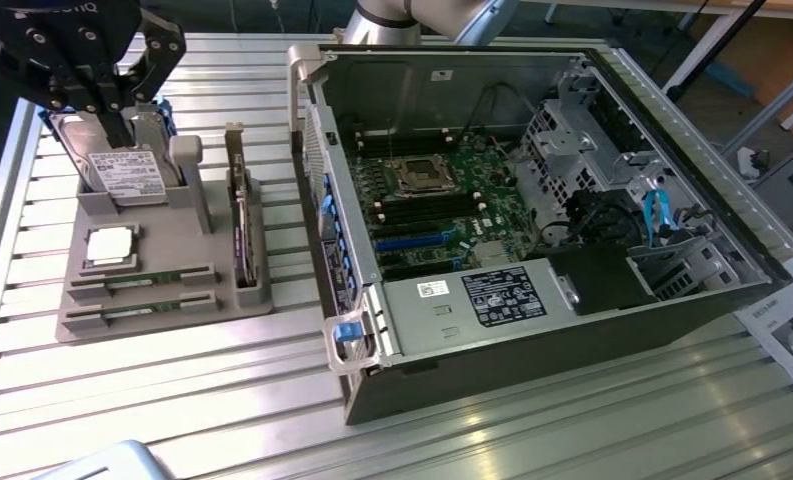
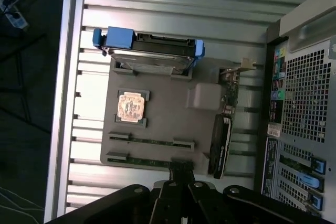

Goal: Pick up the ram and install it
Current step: 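Pick up the ram and move it above insertion slot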

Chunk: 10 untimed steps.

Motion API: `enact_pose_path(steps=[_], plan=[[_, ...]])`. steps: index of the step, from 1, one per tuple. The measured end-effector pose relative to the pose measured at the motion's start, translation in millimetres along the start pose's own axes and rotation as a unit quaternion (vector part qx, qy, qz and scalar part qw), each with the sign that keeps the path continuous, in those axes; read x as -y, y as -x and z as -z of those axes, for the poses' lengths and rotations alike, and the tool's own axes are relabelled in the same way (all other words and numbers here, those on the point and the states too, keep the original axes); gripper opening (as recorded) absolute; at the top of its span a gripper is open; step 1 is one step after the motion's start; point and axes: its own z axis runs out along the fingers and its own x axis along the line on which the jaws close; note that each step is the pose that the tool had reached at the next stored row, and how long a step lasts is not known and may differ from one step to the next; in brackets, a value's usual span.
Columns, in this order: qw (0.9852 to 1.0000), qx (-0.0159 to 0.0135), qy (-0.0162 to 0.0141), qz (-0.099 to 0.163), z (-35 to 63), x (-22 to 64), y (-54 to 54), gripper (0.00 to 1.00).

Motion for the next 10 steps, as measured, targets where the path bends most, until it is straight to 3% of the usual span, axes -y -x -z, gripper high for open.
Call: enact_pose_path(steps=[10], plan=[[0.9992,-0.0014,0.001,0.04,0.0,0.6,-0.1,0.1]])
